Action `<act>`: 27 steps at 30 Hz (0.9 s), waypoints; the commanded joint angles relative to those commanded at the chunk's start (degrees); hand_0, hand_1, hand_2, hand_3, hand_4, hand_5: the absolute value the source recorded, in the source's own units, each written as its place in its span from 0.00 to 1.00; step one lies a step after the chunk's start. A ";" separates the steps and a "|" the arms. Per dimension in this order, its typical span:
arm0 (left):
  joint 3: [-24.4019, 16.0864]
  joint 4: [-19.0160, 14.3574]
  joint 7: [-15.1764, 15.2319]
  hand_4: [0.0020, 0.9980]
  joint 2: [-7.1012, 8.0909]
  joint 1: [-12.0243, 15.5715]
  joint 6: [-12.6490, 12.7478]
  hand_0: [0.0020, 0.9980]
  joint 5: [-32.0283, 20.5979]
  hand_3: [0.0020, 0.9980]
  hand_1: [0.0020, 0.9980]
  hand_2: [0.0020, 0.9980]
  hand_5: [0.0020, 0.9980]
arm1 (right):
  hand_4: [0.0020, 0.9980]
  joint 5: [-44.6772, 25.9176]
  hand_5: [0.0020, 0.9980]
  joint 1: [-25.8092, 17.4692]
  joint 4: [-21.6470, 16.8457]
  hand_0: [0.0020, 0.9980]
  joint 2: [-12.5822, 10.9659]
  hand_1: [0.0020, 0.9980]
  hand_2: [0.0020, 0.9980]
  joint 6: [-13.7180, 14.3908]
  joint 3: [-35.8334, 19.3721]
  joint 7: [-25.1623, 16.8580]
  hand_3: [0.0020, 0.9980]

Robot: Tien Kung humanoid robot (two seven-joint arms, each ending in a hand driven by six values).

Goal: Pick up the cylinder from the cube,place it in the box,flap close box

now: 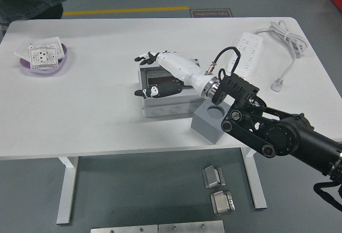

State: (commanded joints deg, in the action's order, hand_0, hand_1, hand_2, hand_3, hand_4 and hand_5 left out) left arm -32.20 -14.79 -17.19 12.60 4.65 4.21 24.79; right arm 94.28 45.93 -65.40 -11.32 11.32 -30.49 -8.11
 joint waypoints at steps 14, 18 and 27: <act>-4.15 -0.29 0.69 0.79 1.66 -0.50 0.43 0.73 0.26 0.79 0.73 0.60 0.35 | 0.98 -21.47 0.62 -15.76 -9.02 0.84 -8.52 0.72 0.74 -0.47 -15.65 -7.01 0.81; -4.40 -0.12 1.00 0.79 2.59 -0.35 0.76 0.73 -0.13 0.79 0.73 0.60 0.35 | 0.97 -27.13 0.62 -22.68 -12.40 0.83 -9.67 0.72 0.72 -0.91 -22.15 -8.34 0.80; -4.28 -0.24 1.30 0.79 4.40 -1.05 1.06 0.73 -0.75 0.79 0.73 0.60 0.35 | 0.98 -39.00 0.60 -33.23 -16.34 0.81 -8.76 0.71 0.73 -2.31 -32.53 -9.27 0.79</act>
State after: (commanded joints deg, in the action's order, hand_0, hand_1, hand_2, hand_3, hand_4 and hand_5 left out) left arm -36.48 -15.03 -15.89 17.00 3.59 5.27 24.04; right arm 55.28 12.70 -81.73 -20.08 9.01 -63.02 -17.38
